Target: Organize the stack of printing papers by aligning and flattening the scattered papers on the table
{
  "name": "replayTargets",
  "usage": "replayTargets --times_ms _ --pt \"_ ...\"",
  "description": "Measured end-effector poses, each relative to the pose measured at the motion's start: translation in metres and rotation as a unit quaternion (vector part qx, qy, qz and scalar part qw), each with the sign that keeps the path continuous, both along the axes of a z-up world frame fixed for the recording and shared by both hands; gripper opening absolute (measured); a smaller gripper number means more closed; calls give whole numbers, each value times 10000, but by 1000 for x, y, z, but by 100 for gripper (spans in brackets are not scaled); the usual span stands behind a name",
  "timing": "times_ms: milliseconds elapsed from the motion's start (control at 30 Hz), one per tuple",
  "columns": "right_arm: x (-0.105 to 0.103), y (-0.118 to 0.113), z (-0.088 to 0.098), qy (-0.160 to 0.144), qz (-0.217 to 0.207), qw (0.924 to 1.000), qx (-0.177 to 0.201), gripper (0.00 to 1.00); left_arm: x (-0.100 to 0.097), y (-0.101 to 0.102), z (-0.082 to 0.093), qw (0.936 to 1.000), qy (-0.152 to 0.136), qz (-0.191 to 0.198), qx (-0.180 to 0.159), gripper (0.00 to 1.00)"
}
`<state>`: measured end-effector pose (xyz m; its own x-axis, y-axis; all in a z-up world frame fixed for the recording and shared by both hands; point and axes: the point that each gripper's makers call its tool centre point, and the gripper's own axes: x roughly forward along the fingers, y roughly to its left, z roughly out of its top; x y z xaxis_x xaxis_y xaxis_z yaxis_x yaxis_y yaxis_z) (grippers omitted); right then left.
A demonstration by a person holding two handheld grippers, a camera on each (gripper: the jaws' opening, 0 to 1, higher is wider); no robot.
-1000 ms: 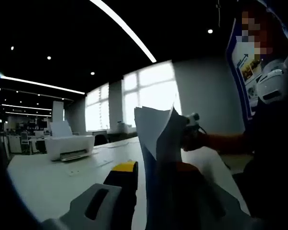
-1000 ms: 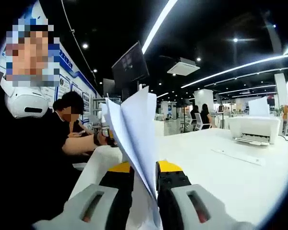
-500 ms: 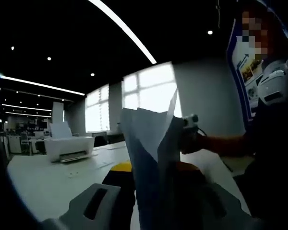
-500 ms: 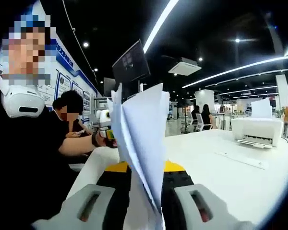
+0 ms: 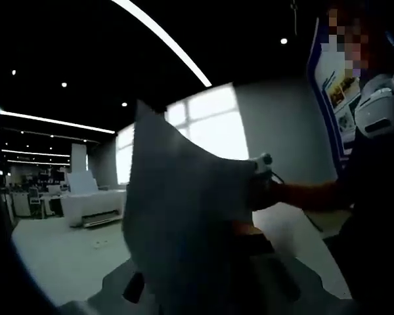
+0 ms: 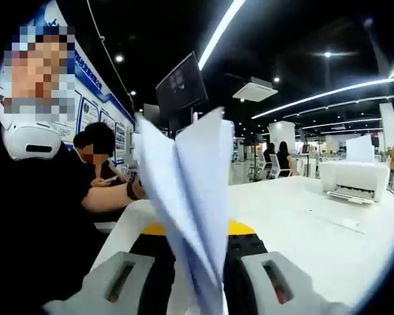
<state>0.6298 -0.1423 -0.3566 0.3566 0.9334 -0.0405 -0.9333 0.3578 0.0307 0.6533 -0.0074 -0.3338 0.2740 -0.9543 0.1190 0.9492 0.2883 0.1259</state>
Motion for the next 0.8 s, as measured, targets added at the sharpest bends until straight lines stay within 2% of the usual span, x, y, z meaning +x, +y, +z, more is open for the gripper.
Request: replayTargets --times_ms 133,200,433,533,667,800 --pt "-6 -4 4 -78 31 9999 107 0 4 3 0 9999 -51 101 38 10" --pt "-11 0 9 -19 118 9998 149 0 1 0 0 9999 -74 63 28 7" --pt "-16 9 24 226 231 9994 117 0 0 4 9 9998 -87 107 -154 6" --pt "-16 10 25 283 216 9992 -173 0 1 5 9 9998 -62 142 -132 11" --pt "-12 8 37 259 290 9984 -413 0 3 10 11 9996 -6 198 -194 27" --pt "-6 4 54 58 356 9959 -832 0 4 17 15 9995 -29 246 -197 27"
